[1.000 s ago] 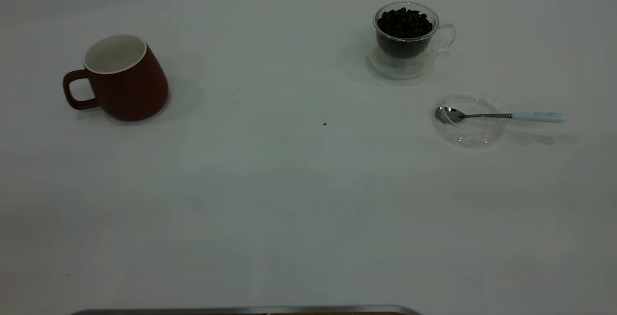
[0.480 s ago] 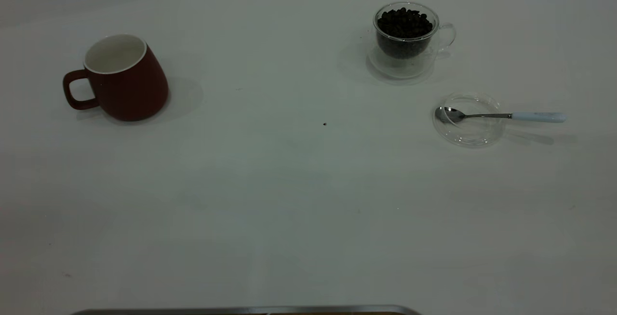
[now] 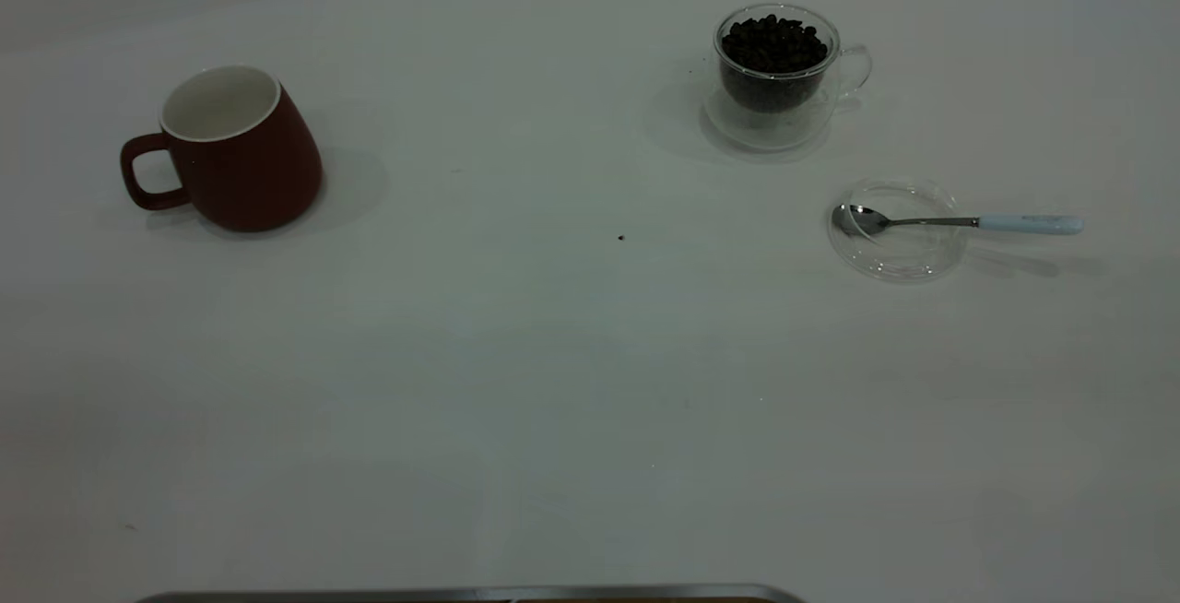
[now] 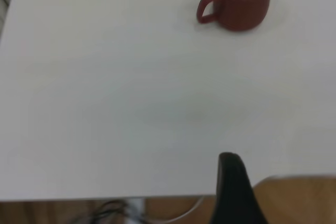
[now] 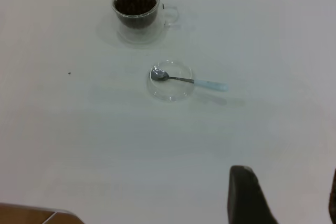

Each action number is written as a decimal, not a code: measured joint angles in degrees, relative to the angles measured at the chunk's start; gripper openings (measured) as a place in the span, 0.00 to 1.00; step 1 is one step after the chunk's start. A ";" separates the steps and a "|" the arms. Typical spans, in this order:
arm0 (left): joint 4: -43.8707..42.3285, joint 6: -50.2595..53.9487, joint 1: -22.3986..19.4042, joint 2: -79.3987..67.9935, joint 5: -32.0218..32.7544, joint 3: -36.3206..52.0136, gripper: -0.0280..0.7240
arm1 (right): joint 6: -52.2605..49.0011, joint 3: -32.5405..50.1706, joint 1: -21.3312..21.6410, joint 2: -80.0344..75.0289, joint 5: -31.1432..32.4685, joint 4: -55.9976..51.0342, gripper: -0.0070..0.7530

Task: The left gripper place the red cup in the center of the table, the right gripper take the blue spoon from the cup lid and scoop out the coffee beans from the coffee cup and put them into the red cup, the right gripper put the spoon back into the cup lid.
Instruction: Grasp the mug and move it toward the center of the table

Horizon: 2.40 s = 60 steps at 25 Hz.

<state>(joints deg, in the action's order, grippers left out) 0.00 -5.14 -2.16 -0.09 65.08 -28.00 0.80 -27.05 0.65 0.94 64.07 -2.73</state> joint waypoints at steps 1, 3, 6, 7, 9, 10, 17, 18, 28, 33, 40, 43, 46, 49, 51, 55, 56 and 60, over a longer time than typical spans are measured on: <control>-0.72 -1.96 0.06 -1.22 -0.13 -0.31 0.75 | 0.00 0.00 0.00 0.00 0.00 0.00 0.56; -2.28 -3.97 0.55 -5.81 -1.24 -1.41 0.75 | 0.00 0.00 0.00 0.00 0.00 0.00 0.56; -6.03 -6.14 1.36 -15.67 -3.30 -3.03 0.75 | 0.00 0.00 0.00 0.00 0.00 0.00 0.56; -7.56 -7.17 1.81 -19.76 -3.91 -3.45 0.75 | 0.00 0.00 0.00 0.00 0.00 0.00 0.56; -9.84 -9.45 2.93 -27.40 -5.52 -4.11 0.75 | 0.00 0.00 0.00 0.00 0.00 0.00 0.56; -10.61 -10.62 3.31 -31.49 -6.34 -4.53 0.75 | 0.00 0.00 0.00 0.00 0.00 0.00 0.56; -11.93 -22.53 3.67 -54.24 -13.84 -9.23 0.75 | 0.00 0.00 0.00 0.00 0.00 0.00 0.56; -12.06 -23.63 3.67 -57.55 -14.37 -10.40 0.75 | 0.00 0.00 0.00 0.00 0.00 0.00 0.56; -12.29 -26.66 3.67 -87.61 -16.75 -28.87 0.75 | 0.00 0.00 0.00 0.00 0.00 0.00 0.56; -12.29 -30.72 3.72 -98.88 -16.98 -36.32 0.75 | 0.00 0.00 0.00 0.00 0.00 0.00 0.56; -12.29 -38.70 3.72 -111.74 -20.02 -44.47 0.75 | 0.00 0.00 0.00 0.00 0.00 0.00 0.56; -12.29 -42.60 3.72 -115.22 -23.27 -46.38 0.75 | 0.00 0.00 0.00 0.00 0.00 0.00 0.56; -12.29 -46.41 3.72 -117.75 -27.38 -46.84 0.75 | 0.00 0.00 0.00 0.00 0.00 0.00 0.56; -12.29 -48.57 3.72 -120.23 -30.76 -46.84 0.75 | 0.00 0.00 0.00 0.00 0.00 0.00 0.56; -12.29 -48.95 3.72 -121.76 -32.57 -46.84 0.75 | 0.00 0.00 0.00 0.00 0.00 0.00 0.56; -12.29 -50.13 3.77 -123.96 -35.48 -46.84 0.75 | 0.00 0.00 0.00 0.00 0.00 0.00 0.56; -12.30 -50.22 3.79 -124.25 -36.30 -46.84 0.75 | 0.00 0.00 0.00 0.00 0.00 0.00 0.56; -12.30 -50.33 3.87 -125.31 -39.21 -46.86 0.75 | 0.00 0.00 0.00 0.00 0.00 0.00 0.56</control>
<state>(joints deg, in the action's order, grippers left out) -12.30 -55.46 1.71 -125.40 25.87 -74.86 0.80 -27.05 0.65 0.94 64.07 -2.73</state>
